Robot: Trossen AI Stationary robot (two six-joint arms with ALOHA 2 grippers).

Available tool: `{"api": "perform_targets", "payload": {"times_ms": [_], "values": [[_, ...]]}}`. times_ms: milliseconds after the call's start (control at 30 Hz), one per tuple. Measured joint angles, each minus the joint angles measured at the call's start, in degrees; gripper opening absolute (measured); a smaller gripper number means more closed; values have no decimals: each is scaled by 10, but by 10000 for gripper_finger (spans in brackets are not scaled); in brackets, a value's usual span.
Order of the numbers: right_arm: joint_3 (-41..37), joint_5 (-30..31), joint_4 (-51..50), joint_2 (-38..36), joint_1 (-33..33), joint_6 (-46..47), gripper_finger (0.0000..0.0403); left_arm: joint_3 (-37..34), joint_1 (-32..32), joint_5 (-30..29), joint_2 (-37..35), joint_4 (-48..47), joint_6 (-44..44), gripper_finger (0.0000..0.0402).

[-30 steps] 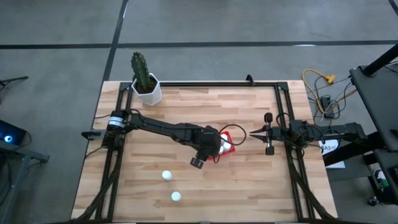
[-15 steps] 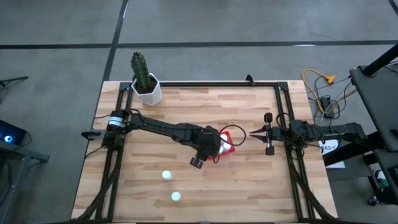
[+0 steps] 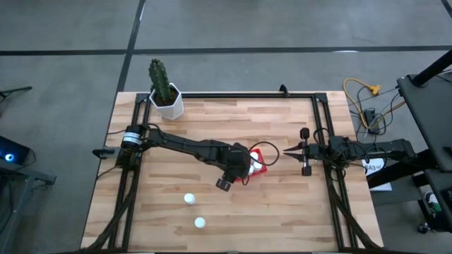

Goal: Pick and place pill bottles into a basket
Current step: Put the white medicine bottle into the red basket

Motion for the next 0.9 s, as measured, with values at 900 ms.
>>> {"api": "perform_targets", "payload": {"times_ms": [900], "values": [[0, 0, 0, 0, 0, 0, 34, -8, 0, 0, -1, 33, -1, 176]]}}
